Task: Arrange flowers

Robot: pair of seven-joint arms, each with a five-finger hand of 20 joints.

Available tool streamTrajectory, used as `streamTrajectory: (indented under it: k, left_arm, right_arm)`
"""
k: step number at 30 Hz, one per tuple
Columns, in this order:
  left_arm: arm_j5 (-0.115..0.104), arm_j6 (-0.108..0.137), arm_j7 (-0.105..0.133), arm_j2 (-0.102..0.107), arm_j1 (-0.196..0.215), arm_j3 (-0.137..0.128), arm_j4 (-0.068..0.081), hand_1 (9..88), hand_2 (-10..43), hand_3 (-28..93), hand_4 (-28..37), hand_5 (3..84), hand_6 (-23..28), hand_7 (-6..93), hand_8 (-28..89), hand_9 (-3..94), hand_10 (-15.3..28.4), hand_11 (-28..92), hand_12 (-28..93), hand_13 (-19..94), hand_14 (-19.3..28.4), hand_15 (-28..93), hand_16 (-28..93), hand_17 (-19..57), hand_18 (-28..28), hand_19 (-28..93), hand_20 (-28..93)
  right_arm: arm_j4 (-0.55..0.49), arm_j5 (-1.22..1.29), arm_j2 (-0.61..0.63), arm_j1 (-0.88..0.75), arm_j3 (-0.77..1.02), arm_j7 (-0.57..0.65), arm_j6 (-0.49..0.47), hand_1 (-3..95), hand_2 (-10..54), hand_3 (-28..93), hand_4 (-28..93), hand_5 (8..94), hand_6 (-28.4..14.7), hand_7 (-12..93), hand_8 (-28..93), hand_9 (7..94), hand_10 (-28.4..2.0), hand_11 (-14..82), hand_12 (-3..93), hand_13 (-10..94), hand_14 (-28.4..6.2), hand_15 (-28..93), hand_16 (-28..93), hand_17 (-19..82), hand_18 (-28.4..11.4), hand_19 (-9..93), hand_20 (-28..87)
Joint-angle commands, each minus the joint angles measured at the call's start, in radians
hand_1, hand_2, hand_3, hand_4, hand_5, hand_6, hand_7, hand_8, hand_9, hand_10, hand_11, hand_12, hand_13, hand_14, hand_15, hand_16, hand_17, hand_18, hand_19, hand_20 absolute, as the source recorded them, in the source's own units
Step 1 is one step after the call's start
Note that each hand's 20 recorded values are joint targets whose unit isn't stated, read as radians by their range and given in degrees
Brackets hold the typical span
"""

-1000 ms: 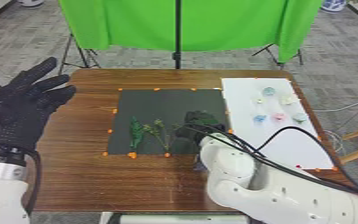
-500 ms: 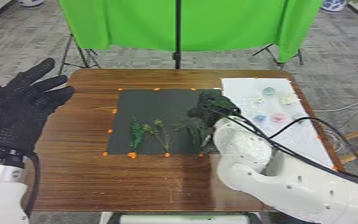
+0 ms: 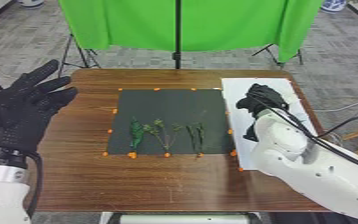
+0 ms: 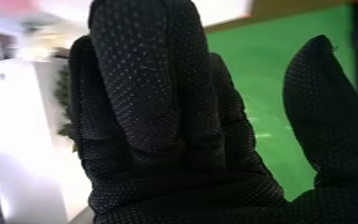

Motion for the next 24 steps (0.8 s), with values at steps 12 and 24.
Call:
streamTrajectory:
  k: [12, 24]
  left_arm:
    - [0.002, -0.012, -0.024, -0.006, -0.027, 0.025, 0.011, 21.7, 8.1, 78, -25.7, 37.1, 9.9, 14.3, -9, 33.8, 21.3, 32, 12, 26, 28.4, 61, -12, -5.4, 26.1, 63, 25]
    - [-0.003, -0.011, -0.009, -0.006, -0.015, 0.025, 0.008, 21.7, 8.2, 78, -25.6, 37.1, 10.0, 14.2, -9, 33.8, 21.3, 32, 12, 26, 28.4, 61, -12, -5.4, 26.1, 63, 26]
  right_arm:
    - [0.064, 0.048, 0.066, -0.091, 0.03, -0.001, -0.043, 33.5, -4.3, 75, -22, 55.4, -2.2, 13, -11, 83.3, -16.4, 22.9, 15.2, 85, -9.8, 47, 18, 45, -23.4, 93, -7]
    - [0.128, -0.075, 0.064, 0.013, -0.174, 0.016, 0.118, 40.2, -8.0, 76, -25, 66.7, 0.7, 15, -11, 86.1, -13.3, 22.3, 15.3, 86, -8.5, 45, 18, 46, -21.8, 92, -8]
